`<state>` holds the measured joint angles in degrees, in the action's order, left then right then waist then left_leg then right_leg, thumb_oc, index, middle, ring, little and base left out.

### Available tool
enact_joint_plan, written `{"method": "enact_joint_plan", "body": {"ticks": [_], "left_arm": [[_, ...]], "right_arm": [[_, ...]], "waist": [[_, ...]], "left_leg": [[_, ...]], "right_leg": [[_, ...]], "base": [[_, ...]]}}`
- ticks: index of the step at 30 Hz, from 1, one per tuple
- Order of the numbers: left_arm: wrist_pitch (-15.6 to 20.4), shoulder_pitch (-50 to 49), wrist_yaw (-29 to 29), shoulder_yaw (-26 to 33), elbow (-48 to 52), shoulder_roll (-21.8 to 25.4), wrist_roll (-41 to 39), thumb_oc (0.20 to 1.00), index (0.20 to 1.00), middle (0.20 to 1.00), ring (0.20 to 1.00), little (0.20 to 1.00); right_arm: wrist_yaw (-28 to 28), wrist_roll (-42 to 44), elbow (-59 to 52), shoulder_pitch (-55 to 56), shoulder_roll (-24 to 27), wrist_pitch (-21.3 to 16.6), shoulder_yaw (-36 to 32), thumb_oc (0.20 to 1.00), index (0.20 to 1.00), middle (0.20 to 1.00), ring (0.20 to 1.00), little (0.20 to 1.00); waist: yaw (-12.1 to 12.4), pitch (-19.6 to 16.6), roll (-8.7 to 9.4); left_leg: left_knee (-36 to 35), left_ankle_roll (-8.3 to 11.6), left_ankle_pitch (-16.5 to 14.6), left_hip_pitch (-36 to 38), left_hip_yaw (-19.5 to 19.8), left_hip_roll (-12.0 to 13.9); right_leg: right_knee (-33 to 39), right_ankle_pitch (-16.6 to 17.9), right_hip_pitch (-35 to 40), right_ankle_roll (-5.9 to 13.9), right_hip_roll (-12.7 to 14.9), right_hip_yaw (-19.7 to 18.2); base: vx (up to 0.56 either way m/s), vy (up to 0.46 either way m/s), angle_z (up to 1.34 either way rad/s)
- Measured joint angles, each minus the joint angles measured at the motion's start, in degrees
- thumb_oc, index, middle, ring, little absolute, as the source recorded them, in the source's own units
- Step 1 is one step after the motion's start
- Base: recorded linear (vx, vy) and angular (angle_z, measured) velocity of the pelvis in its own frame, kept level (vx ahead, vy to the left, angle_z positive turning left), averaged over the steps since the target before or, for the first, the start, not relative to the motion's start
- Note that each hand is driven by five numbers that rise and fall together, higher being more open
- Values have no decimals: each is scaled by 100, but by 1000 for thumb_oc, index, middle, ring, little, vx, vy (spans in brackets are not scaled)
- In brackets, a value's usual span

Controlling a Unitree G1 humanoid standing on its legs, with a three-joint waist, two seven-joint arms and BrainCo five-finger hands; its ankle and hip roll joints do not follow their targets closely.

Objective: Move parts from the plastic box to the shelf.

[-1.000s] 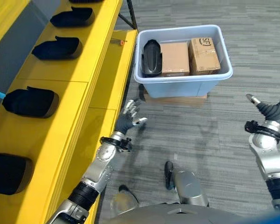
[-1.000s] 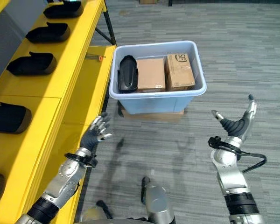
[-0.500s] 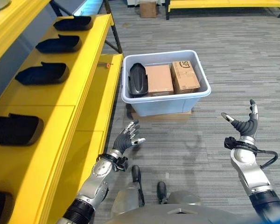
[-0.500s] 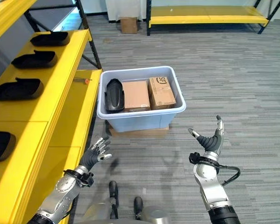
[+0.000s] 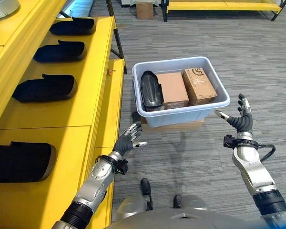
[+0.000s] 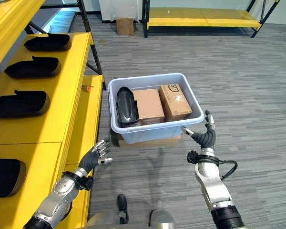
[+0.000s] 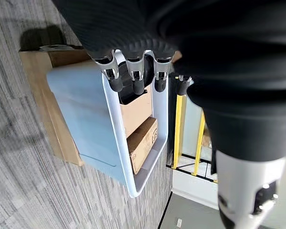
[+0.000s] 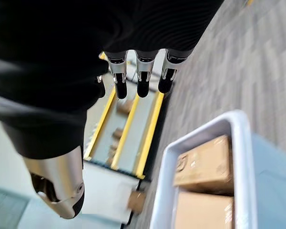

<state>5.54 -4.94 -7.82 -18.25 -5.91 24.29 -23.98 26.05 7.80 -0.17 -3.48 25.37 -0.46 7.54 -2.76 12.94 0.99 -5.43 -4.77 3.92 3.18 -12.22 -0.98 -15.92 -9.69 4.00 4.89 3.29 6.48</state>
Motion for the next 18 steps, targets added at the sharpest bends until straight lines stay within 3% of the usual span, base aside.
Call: {"method": "enact_joint_plan", "body": {"ticks": [1, 3, 4, 6, 9, 10, 13, 15, 18], "left_arm": [[-1, 30, -58, 0, -11, 19, 2, 1000, 1000, 1000, 1000, 1000], [-10, 32, -103, -3, -18, 87, 1, 1000, 1000, 1000, 1000, 1000], [-12, 0, -103, -3, -16, 126, 0, 1000, 1000, 1000, 1000, 1000], [-14, 0, -83, -6, -19, 135, -5, 1000, 1000, 1000, 1000, 1000], [-4, -2, -25, -21, -79, 107, -3, 1000, 1000, 1000, 1000, 1000], [8, 7, 23, -18, -152, 89, 0, 1000, 1000, 1000, 1000, 1000], [4, 68, 53, -39, -472, 40, 23, 1000, 1000, 1000, 1000, 1000], [2, 83, 46, -245, -658, 44, 145, 1000, 1000, 1000, 1000, 1000], [-14, -102, -67, -463, -520, 94, 396, 1000, 1000, 1000, 1000, 1000]], "right_arm": [[-17, 8, 0, -78, 28, 0, -12, 1000, 1000, 1000, 1000, 1000], [-93, 136, 0, -273, -27, 1, -14, 1000, 1000, 1000, 1000, 1000], [-112, 193, -2, -305, -94, 0, -5, 1000, 1000, 1000, 1000, 1000], [-153, 211, 3, -308, -109, -1, 13, 1000, 1000, 1000, 1000, 1000], [-296, 210, 11, -316, -117, -2, 291, 1000, 1000, 1000, 1000, 1000], [-361, 213, 13, -314, -110, -1, 382, 1000, 1000, 1000, 1000, 1000], [-476, 225, 4, -164, -100, -1, 437, 1000, 1000, 1000, 1000, 1000], [-522, 215, 23, 21, -99, 3, 432, 1000, 1000, 1000, 1000, 1000], [-557, 207, 354, 141, -98, 51, 434, 1000, 1000, 1000, 1000, 1000]], "waist": [[4, -15, 32], [104, -9, 57], [144, -23, 78], [252, -36, 99], [279, -25, 80], [286, -30, 89], [87, -34, 147], [-44, 8, 182], [-89, 6, 184]], "left_leg": [[4, -25, 0, -2, -7, -10], [11, -70, -2, 53, -229, 122], [59, -82, -43, 77, -324, 175], [70, -109, -90, 100, -503, 184], [48, -75, -133, 111, -683, 195], [29, -10, -113, 115, -778, 195], [-9, 19, -129, 127, -744, 176], [26, 66, -148, 171, -541, 168], [3, 270, -138, 250, -264, 362]], "right_leg": [[-341, -2, -187, 78, 17, 9], [-1443, 203, -848, 471, 126, 159], [-1675, 285, -961, 569, 196, 269], [-1996, 275, -1167, 545, 424, 522], [-986, 313, -1108, 523, 850, 762], [-98, 439, -1022, 572, 935, 878], [1835, 1312, -959, 798, 1084, 782], [2059, 1813, -1088, 956, 1283, 499], [1835, 1909, -1086, 885, 1311, 418]], "base": [[30, 147, -20], [27, 61, -40], [46, -12, -47], [73, -70, -42], [148, -202, -47], [196, -236, -49], [268, -274, -5], [274, -272, 40], [238, -237, 50]]}}
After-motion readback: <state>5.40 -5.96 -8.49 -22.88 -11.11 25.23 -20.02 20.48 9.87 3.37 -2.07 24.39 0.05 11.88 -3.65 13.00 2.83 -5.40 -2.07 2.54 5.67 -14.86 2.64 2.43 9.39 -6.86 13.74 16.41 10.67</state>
